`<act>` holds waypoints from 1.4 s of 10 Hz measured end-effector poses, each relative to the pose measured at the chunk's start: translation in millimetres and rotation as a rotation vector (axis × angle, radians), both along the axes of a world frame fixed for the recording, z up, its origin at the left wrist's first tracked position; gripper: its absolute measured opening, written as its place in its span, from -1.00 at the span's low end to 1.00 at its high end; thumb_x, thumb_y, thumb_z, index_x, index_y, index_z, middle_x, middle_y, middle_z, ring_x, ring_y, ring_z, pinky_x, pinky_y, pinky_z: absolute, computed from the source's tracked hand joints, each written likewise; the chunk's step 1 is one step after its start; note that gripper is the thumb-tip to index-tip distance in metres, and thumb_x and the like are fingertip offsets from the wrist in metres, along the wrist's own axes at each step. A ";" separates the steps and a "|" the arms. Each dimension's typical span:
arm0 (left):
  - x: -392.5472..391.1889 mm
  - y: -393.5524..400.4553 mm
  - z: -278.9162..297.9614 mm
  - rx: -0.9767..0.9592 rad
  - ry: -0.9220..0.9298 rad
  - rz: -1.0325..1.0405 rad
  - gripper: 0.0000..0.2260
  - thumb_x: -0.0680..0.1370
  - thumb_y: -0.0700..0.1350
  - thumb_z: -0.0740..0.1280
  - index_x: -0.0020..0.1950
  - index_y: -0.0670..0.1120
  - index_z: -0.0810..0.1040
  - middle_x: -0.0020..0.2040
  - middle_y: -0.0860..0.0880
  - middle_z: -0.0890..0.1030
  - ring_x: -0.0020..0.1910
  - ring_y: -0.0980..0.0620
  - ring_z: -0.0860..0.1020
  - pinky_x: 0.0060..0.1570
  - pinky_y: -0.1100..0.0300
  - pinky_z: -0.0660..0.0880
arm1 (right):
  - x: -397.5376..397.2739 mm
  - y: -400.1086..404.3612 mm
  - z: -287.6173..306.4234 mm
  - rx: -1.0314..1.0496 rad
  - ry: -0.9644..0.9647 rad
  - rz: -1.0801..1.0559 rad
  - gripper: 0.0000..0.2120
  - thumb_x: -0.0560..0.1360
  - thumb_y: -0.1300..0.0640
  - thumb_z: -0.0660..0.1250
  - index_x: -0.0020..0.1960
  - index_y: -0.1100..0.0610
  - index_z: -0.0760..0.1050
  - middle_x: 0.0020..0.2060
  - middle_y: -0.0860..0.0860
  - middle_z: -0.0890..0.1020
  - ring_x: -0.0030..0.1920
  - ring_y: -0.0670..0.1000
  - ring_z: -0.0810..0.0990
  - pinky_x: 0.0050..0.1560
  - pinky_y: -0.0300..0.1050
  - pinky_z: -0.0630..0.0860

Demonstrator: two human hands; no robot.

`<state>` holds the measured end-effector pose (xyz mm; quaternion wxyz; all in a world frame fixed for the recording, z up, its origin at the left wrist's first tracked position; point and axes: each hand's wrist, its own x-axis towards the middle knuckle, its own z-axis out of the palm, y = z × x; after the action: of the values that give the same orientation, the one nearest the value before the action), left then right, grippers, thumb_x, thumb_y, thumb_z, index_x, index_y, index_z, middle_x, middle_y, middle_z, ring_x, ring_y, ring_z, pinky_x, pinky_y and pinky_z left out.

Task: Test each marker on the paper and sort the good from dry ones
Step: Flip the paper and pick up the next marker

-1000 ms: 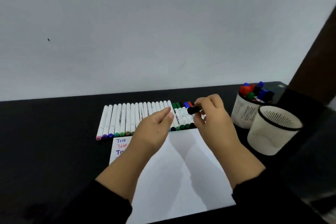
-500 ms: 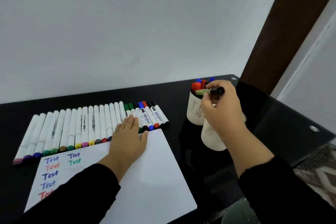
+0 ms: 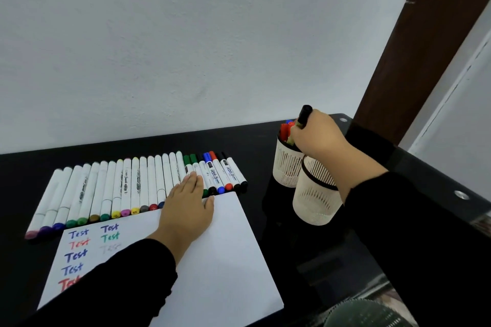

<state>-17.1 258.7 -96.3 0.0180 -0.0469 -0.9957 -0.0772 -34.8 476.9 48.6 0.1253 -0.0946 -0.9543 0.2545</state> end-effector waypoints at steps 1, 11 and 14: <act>-0.4 -0.2 -0.4 -0.003 0.000 0.000 -0.47 0.64 0.09 -0.08 0.54 -0.12 -0.10 0.55 -0.06 -0.08 0.52 0.01 -0.09 0.46 0.14 -0.11 | -6.2 -1.7 -2.5 0.005 -0.042 -0.013 -0.93 0.54 0.20 0.20 -0.04 0.21 0.38 -0.33 0.04 0.43 -0.21 0.09 0.48 -0.42 -0.18 0.31; -1.6 0.1 -3.3 0.017 0.002 -0.001 -0.48 0.64 0.08 -0.09 0.54 -0.12 -0.09 0.55 -0.06 -0.08 0.52 0.02 -0.09 0.46 0.14 -0.11 | 3.5 -6.6 -19.1 0.198 0.144 0.079 -0.76 0.60 0.13 0.20 0.20 0.21 0.46 0.14 0.11 0.45 0.07 0.11 0.50 0.03 -0.09 0.43; -2.7 -0.3 -1.5 0.026 0.024 -0.012 -0.48 0.64 0.07 -0.11 0.54 -0.12 -0.10 0.55 -0.05 -0.09 0.52 0.03 -0.10 0.45 0.15 -0.13 | 5.9 -44.8 -37.5 0.236 0.056 0.198 -0.80 0.59 0.06 0.20 0.13 0.14 0.46 0.06 0.06 0.46 -0.04 0.00 0.47 -0.09 -0.16 0.42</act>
<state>-19.8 258.4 -97.8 0.0300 -0.0538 -0.9941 -0.0898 -28.9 432.1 11.1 0.1362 0.0222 -0.9783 0.1544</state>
